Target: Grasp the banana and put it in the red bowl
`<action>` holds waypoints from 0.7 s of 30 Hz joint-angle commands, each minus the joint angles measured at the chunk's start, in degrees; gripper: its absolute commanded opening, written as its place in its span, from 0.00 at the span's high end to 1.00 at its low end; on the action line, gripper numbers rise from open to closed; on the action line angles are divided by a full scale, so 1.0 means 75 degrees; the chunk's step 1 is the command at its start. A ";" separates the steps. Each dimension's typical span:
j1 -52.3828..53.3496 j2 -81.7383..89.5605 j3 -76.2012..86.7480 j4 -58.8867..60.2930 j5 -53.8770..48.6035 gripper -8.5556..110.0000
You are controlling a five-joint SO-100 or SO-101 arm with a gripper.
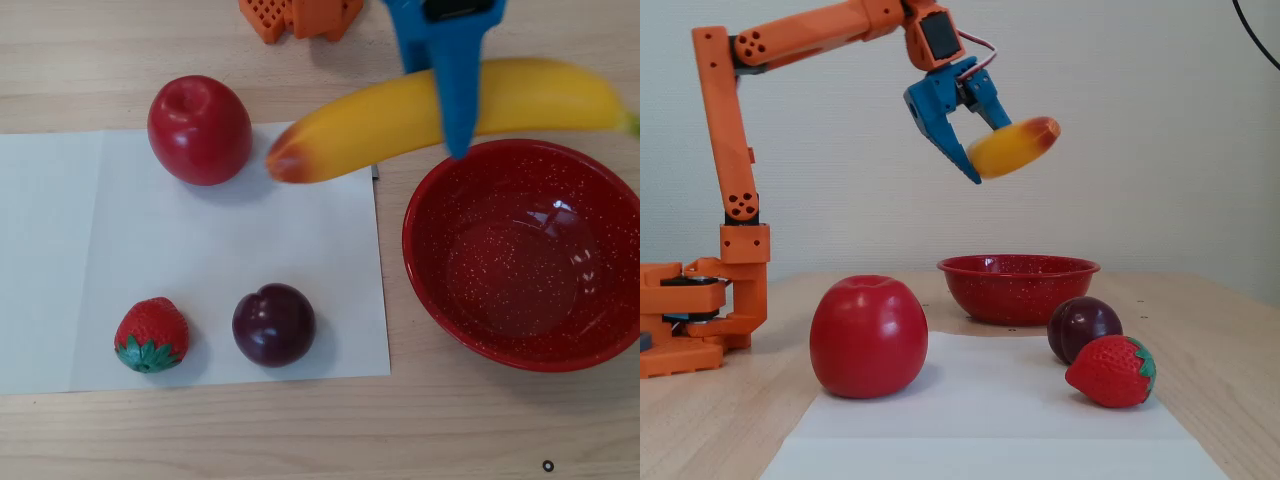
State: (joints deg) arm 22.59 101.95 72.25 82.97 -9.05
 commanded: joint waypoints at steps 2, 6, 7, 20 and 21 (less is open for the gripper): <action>0.0457 0.1172 0.0211 -0.0984 -0.0211 0.92; 0.0855 0.1547 0.1383 -0.1992 -0.0187 0.92; 0.0926 0.1605 0.1664 -0.2227 -0.0187 0.92; 0.1430 0.1887 0.4945 -0.5754 0.0129 0.91; 0.1465 0.1863 0.5086 -0.5918 0.0187 0.89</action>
State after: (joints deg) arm 31.82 105.47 113.55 42.10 -9.58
